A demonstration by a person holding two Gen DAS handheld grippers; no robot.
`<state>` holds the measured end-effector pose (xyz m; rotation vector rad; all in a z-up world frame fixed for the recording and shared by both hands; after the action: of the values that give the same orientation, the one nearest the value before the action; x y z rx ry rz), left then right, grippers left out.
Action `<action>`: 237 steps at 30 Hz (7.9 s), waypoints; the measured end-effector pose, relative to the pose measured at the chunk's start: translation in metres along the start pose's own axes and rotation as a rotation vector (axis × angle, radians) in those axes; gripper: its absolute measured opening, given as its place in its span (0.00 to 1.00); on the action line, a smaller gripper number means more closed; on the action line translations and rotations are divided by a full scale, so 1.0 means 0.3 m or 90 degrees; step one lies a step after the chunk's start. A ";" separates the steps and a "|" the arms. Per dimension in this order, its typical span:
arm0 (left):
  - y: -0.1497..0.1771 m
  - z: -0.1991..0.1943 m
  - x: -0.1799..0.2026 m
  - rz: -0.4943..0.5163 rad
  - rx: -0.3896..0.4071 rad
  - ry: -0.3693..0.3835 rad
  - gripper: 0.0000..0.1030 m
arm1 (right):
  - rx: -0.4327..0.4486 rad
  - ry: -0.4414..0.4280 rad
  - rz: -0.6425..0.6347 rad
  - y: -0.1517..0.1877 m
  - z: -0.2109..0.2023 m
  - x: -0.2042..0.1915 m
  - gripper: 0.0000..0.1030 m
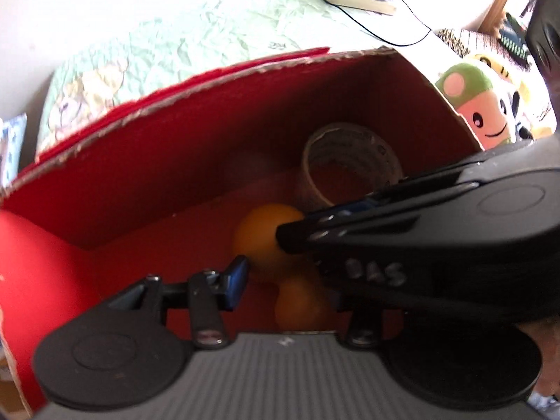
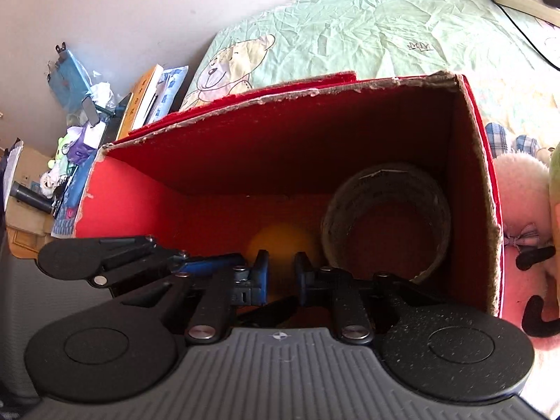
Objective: Organize objects
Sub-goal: 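Lower the gourd into the red box and open the right gripper, then withdraw the right gripper from the box toward the white ribboned figure, then grasp the white figure with red ribbon and wooden sticks, right gripper, then lift the ribboned figure with the right gripper and carry it over the box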
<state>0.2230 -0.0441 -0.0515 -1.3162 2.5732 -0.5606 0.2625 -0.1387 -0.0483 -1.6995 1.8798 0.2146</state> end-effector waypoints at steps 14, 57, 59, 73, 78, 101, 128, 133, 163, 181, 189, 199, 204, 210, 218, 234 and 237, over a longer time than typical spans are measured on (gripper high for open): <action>0.083 -0.049 -0.160 -0.065 -0.004 -0.111 0.51 | 0.051 -0.044 0.019 -0.009 -0.027 0.012 0.18; 0.079 -0.036 -0.167 -0.062 -0.021 -0.225 0.68 | 0.065 0.060 -0.007 0.030 0.032 -0.026 0.16; 0.079 -0.038 -0.164 -0.061 -0.019 -0.232 0.69 | 0.067 0.062 -0.006 0.029 0.036 -0.030 0.16; 0.080 -0.040 -0.166 -0.057 -0.023 -0.249 0.69 | 0.088 0.061 -0.005 0.043 0.023 -0.028 0.16; 0.080 -0.042 -0.166 -0.056 -0.024 -0.258 0.71 | 0.094 0.061 -0.006 0.041 0.029 -0.037 0.16; 0.091 -0.104 -0.169 -0.061 0.030 -0.299 0.74 | 0.173 0.053 0.009 0.063 -0.070 -0.031 0.21; 0.132 -0.316 -0.033 -0.169 0.045 -0.346 0.87 | 0.250 0.039 -0.067 0.149 -0.263 -0.032 0.46; 0.140 -0.341 0.005 -0.186 0.049 -0.356 0.86 | 0.251 0.023 -0.088 0.172 -0.293 -0.027 0.49; 0.297 -0.417 0.227 -0.293 -0.001 -0.425 0.94 | 0.129 -0.136 -0.217 0.353 -0.370 0.007 0.59; 0.504 -0.301 0.342 -0.235 0.082 -0.222 0.73 | -0.040 -0.162 -0.119 0.420 -0.190 0.029 0.43; 0.488 -0.227 0.347 -0.187 0.089 -0.151 0.57 | -0.091 -0.166 -0.093 0.454 -0.147 0.013 0.43; 0.499 -0.146 0.293 -0.149 0.055 -0.118 0.54 | -0.123 -0.136 -0.079 0.465 -0.093 -0.008 0.43; 0.498 -0.111 0.293 -0.118 0.039 -0.105 0.54 | -0.136 -0.103 -0.084 0.471 -0.043 -0.027 0.43; 0.493 -0.092 0.290 -0.081 0.023 -0.104 0.51 | -0.156 -0.076 -0.069 0.470 0.000 -0.023 0.39; 0.497 -0.068 0.268 -0.069 -0.003 -0.093 0.41 | -0.189 -0.076 -0.015 0.453 0.014 0.028 0.27; 0.366 -0.142 0.416 0.084 0.033 0.030 0.39 | -0.136 -0.042 0.063 0.403 -0.229 0.205 0.26; 0.320 -0.157 0.469 0.123 0.050 0.056 0.39 | -0.102 -0.030 0.087 0.411 -0.286 0.238 0.26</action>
<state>0.0539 -0.0957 -0.0492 -1.0257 2.6785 -0.6889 0.1178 -0.2207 -0.0481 -1.6536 1.9906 0.4683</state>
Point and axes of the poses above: each gripper's, at about its wrist camera, not at the fingertips, and z roughly the way its jaws point, x to its right, y to its underside, the point moved 5 cm from there along z, roughly the way its jaws point, and after that the axes turned 15 degrees about z, right-handed, at the moved point
